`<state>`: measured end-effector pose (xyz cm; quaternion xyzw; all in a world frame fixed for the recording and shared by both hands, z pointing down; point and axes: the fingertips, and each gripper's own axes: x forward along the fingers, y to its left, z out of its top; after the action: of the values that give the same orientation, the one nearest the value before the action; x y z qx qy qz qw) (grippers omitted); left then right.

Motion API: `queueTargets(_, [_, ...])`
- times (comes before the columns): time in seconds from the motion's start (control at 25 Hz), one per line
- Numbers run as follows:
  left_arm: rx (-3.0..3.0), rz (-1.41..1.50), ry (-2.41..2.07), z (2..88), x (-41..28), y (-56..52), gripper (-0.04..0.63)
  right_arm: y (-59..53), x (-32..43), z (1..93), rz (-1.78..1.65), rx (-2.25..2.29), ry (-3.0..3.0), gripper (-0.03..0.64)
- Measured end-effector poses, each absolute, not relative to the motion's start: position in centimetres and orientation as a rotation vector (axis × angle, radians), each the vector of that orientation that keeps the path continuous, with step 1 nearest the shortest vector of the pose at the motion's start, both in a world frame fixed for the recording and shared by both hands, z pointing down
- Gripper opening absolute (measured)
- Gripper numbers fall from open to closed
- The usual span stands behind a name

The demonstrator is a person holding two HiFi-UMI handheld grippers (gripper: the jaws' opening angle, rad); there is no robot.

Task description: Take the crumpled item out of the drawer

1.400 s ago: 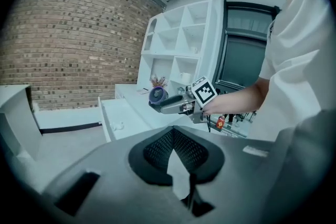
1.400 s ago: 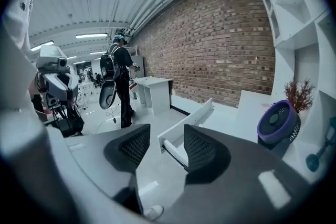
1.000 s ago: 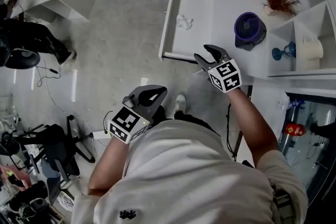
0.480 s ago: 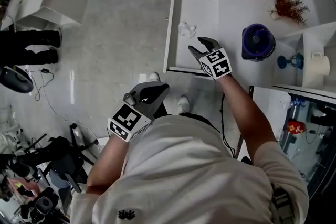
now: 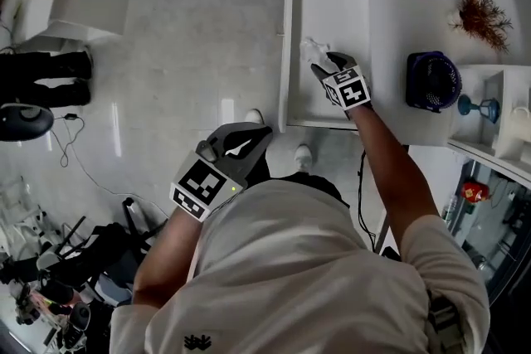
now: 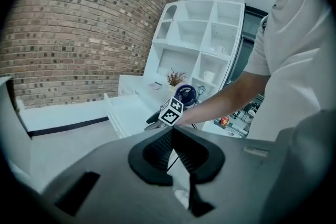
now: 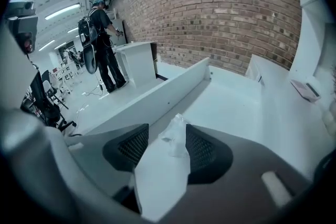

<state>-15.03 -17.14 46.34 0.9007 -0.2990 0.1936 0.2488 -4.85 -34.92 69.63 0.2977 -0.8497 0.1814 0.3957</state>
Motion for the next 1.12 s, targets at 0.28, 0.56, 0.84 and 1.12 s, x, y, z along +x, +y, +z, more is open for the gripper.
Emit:
queueTargets(0.28, [2.434, 0.548, -0.735, 48.2, -17.9, -20.1, 0.006, -37.4, -5.9, 74.8, 0.472, 0.746, -2.047, 0.248])
queueTargets(0.56, [2.421, 0.57, -0.685, 50.0, -19.7, -21.9, 0.006, -38.8, -6.3, 78.5, 0.496, 0.751, -1.985, 0.249])
queueTargets(0.84, [2.422, 0.562, -0.663, 50.4, -19.7, -22.8, 0.006, -39.0, -6.6, 79.5, 0.469, 0.735, -1.98, 0.188])
queueTargets(1.12, [2.412, 0.551, -0.674, 50.7, -19.6, -22.8, 0.006, -39.1, -6.7, 79.8, 0.467, 0.734, -1.978, 0.158])
